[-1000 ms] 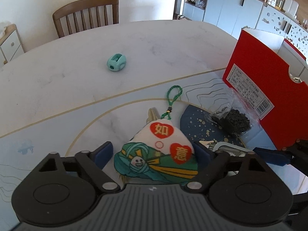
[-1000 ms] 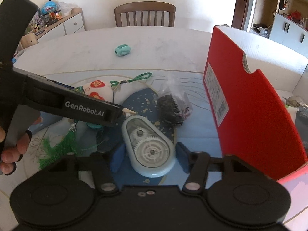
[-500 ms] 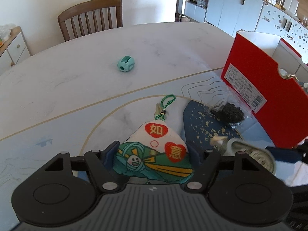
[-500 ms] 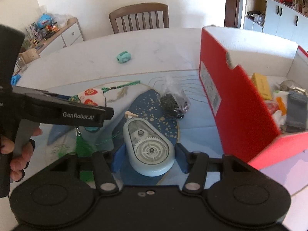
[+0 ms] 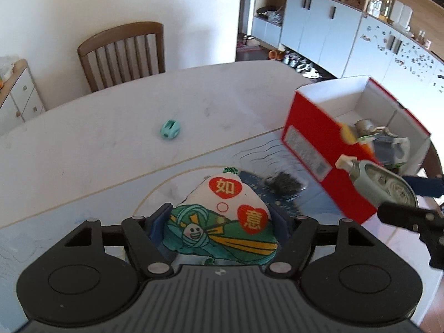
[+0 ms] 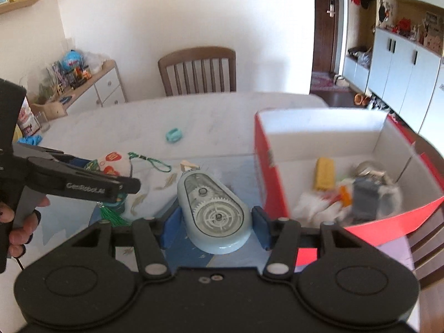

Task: Organize objects
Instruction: 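Carry the charm pouch and tape dispenser with both grippers into the red shoebox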

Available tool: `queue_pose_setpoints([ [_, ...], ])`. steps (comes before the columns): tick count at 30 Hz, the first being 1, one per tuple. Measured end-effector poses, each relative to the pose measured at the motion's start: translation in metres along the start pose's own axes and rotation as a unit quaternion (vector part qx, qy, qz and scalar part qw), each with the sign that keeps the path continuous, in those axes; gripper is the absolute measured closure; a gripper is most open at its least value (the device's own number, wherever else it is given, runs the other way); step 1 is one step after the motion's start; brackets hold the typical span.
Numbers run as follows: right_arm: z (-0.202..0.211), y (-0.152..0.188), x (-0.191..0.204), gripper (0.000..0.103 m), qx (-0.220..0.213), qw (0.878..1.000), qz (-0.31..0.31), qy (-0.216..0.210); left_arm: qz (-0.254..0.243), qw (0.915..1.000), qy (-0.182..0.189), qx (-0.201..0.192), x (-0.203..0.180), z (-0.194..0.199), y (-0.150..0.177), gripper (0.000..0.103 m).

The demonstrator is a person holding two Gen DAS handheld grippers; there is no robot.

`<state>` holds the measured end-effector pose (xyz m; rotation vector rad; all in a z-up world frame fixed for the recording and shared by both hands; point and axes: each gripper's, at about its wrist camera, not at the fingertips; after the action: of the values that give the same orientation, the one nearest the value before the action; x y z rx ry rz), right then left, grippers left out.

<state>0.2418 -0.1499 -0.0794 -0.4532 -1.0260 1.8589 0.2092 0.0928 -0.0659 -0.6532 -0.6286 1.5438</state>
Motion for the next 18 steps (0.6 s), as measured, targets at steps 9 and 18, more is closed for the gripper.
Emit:
queue_pose_setpoints([
  [9, 0.02, -0.02, -0.042, 0.049, -0.016, 1.0, 0.001, 0.019, -0.016, 0.9991, 0.033, -0.023, -0.042, 0.027, -0.046, 0.03],
  [18, 0.023, -0.028, -0.102, 0.049, -0.025, 0.999, -0.01, 0.042, -0.039, 0.9957, 0.062, -0.057, -0.108, 0.026, -0.101, 0.03],
])
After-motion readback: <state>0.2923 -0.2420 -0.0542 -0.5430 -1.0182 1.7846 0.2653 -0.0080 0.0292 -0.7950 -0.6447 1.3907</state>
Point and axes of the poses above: each gripper's, at about its wrist camera, not at the fingertips, and z roughly against the way its jaws point, x to its left, y to its underside, and after that the axes turned 8 degrees about -x, right-handed
